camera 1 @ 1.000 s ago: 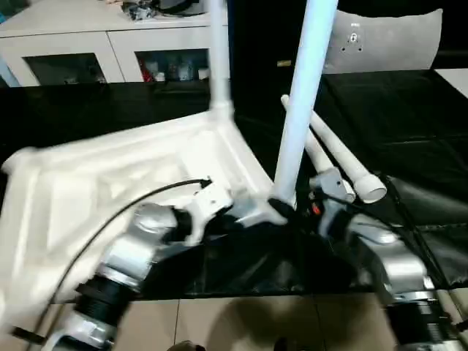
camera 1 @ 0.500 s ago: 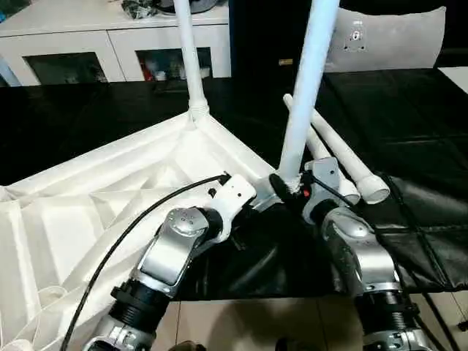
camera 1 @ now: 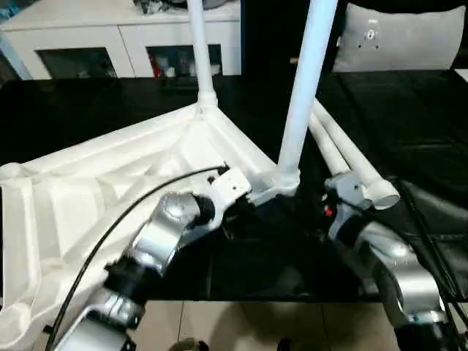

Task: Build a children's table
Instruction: Rotate table base

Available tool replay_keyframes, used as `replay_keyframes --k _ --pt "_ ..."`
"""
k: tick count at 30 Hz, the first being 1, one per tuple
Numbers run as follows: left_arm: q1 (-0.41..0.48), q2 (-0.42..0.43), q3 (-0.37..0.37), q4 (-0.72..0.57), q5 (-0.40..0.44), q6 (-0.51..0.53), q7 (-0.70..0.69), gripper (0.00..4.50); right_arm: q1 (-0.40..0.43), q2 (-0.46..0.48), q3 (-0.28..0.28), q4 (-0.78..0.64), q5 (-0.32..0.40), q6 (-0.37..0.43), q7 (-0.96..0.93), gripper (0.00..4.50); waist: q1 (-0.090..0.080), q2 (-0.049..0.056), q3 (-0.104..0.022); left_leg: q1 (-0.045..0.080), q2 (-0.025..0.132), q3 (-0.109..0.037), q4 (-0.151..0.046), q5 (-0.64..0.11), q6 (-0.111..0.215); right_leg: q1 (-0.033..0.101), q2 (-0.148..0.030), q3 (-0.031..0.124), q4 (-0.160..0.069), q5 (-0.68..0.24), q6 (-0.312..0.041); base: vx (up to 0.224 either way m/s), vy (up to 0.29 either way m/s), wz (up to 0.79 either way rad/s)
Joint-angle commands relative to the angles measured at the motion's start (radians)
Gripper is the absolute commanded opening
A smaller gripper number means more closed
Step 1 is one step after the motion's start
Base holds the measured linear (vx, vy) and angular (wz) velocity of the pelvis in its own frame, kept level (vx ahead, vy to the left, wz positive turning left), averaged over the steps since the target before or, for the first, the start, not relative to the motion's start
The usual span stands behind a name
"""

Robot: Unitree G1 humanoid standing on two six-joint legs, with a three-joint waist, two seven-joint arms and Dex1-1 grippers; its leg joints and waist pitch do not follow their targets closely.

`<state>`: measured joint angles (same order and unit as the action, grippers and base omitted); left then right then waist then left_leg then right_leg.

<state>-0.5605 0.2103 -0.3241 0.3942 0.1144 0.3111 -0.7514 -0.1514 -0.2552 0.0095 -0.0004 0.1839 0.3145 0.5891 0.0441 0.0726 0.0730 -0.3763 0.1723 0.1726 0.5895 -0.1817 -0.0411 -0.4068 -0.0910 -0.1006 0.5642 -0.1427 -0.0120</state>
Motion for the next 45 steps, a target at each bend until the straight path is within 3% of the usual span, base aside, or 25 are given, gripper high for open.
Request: replay_keyframes --k 1,3,6,8,10,15,21,22,23,25,26,28,29,33,36,38,43,45 --pt "-0.094 -0.006 0.008 0.064 0.015 -0.124 0.017 0.0 0.005 0.007 0.015 -0.046 0.015 0.025 -0.001 4.45 0.002 -0.017 -0.078 0.007 0.045 -0.019 -0.067 -0.22 0.088 0.055 -0.059 0.045 -0.071 -0.348 -0.15 0.0 0.0 0.0" --pt "-0.123 -0.018 0.017 0.114 0.007 -0.148 0.021 0.0 0.005 0.011 0.022 -0.045 0.004 0.021 -0.012 4.45 0.006 -0.016 -0.079 0.008 0.043 -0.018 -0.065 -0.218 0.085 0.054 -0.06 0.045 -0.072 -0.349 -0.146 0.0 0.0 0.0" --pt "-0.192 -0.06 0.049 0.237 -0.033 -0.181 0.01 0.44 0.0 0.023 0.03 -0.047 -0.003 0.028 -0.035 4.5 0.013 -0.015 -0.081 0.01 0.041 -0.016 -0.062 -0.196 0.087 0.051 -0.059 0.044 -0.075 -0.329 -0.152 0.0 0.0 0.0" --pt "-0.224 -0.078 0.057 0.296 -0.038 -0.202 0.019 0.59 -0.003 0.032 0.029 -0.052 0.004 0.037 -0.042 4.5 0.021 -0.018 -0.087 0.002 0.047 -0.02 -0.061 -0.157 0.096 0.057 -0.064 0.045 -0.06 -0.246 -0.182 0.0 0.0 0.0" --pt "-0.242 -0.087 0.061 0.337 -0.032 -0.232 0.05 0.7 -0.007 0.039 0.03 -0.053 0.0 0.034 -0.055 4.5 0.024 -0.02 -0.086 0.001 0.047 -0.018 -0.058 -0.152 0.107 0.057 -0.065 0.045 -0.058 -0.226 -0.197 0.0 0.0 0.0" --pt "-0.257 -0.096 0.083 0.391 -0.041 -0.261 0.084 1.05 -0.015 0.054 0.043 -0.052 -0.01 0.052 -0.084 4.5 0.021 -0.025 -0.085 -0.005 0.039 -0.016 -0.056 -0.141 0.118 0.064 -0.065 0.042 -0.059 -0.259 -0.181 0.0 0.0 0.0" --pt "-0.19 -0.033 0.117 0.282 -0.042 -0.216 0.09 1.05 -0.01 0.054 0.06 -0.065 -0.016 0.062 -0.092 4.5 0.018 -0.017 -0.081 -0.003 0.046 -0.019 -0.059 -0.176 0.104 0.059 -0.064 0.042 -0.061 -0.308 -0.171 0.0 0.0 0.0" --pt "-0.139 0.02 0.131 0.182 -0.036 -0.161 0.094 1.05 -0.006 0.054 0.065 -0.067 -0.013 0.066 -0.093 4.5 0.018 -0.016 -0.08 0.002 0.047 -0.018 -0.06 -0.191 0.095 0.054 -0.062 0.043 -0.062 -0.327 -0.167 0.0 0.0 0.0" --pt "-0.139 0.02 0.131 0.182 -0.036 -0.161 0.094 1.05 -0.006 0.054 0.065 -0.067 -0.013 0.066 -0.093 4.5 0.013 -0.013 -0.076 -0.001 0.049 -0.02 -0.065 -0.207 0.086 0.054 -0.062 0.043 -0.061 -0.347 -0.165 0.0 0.0 0.0" --pt "-0.119 0.044 0.14 0.139 -0.034 -0.135 0.096 1.05 -0.004 0.053 0.068 -0.068 -0.011 0.068 -0.092 4.5 0.013 -0.011 -0.077 0.007 0.048 -0.019 -0.064 -0.229 0.075 0.047 -0.059 0.044 -0.064 -0.367 -0.159 0.0 0.0 0.0" --pt "-0.082 0.084 0.159 0.052 -0.03 -0.08 0.093 1.05 -0.001 0.049 0.074 -0.069 -0.009 0.065 -0.083 4.5 0.015 -0.016 -0.074 0.008 0.05 -0.02 -0.068 -0.248 0.062 0.048 -0.062 0.045 -0.065 -0.393 -0.15 0.0 0.0 0.0" --pt "-0.038 0.139 0.183 -0.055 -0.028 -0.004 0.07 1.05 -0.005 0.036 0.089 -0.065 -0.003 0.065 -0.052 4.5 0.013 -0.01 -0.073 0.006 0.057 -0.023 -0.072 -0.255 0.051 0.046 -0.062 0.047 -0.058 -0.378 -0.155 0.0 0.0 0.0" --pt "-0.026 0.153 0.189 -0.083 -0.028 0.016 0.061 1.05 -0.007 0.032 0.094 -0.064 -0.001 0.064 -0.041 4.5 0.01 -0.012 -0.07 0.007 0.052 -0.021 -0.072 -0.264 0.049 0.043 -0.057 0.047 -0.06 -0.376 -0.153 0.0 0.0 0.0" --pt "0.045 0.221 0.211 -0.224 -0.038 0.13 0.028 1.05 -0.108 -0.011 0.118 0.033 0.001 0.057 0.048 4.5 0.012 -0.006 -0.067 0.012 0.051 -0.023 -0.072 -0.293 0.037 0.039 -0.06 0.049 -0.061 -0.398 -0.155 0.0 0.0 0.0" --pt "0.084 0.243 0.218 -0.318 -0.069 0.214 0.021 1.05 -0.21 -0.056 0.134 0.154 -0.025 0.028 0.119 4.5 0.009 -0.008 -0.068 0.012 0.051 -0.023 -0.071 -0.309 0.028 0.042 -0.062 0.049 -0.056 -0.394 -0.171 0.0 0.0 0.0" --pt "0.117 0.263 0.225 -0.394 -0.092 0.277 0.006 1.05 -0.326 -0.098 0.141 0.309 -0.052 -0.016 0.185 4.5 0.011 -0.011 -0.068 0.011 0.05 -0.021 -0.067 -0.297 0.031 0.042 -0.062 0.05 -0.053 -0.375 -0.193 0.0 0.0 0.0" --pt "0.17 0.327 0.229 -0.512 -0.112 0.376 -0.054 1.05 -0.493 -0.158 0.158 0.563 -0.099 -0.079 0.259 4.5 0.016 -0.015 -0.072 0.006 0.049 -0.019 -0.059 -0.237 0.058 0.046 -0.063 0.049 -0.043 -0.319 -0.227 0.0 0.0 0.0" --pt "0.19 0.36 0.244 -0.552 -0.128 0.419 -0.074 1.05 -0.591 -0.167 0.146 0.722 -0.116 -0.138 0.248 4.5 0.018 -0.014 -0.073 0.004 0.046 -0.018 -0.056 -0.222 0.067 0.046 -0.06 0.049 -0.041 -0.305 -0.239 0.0 0.0 0.0"
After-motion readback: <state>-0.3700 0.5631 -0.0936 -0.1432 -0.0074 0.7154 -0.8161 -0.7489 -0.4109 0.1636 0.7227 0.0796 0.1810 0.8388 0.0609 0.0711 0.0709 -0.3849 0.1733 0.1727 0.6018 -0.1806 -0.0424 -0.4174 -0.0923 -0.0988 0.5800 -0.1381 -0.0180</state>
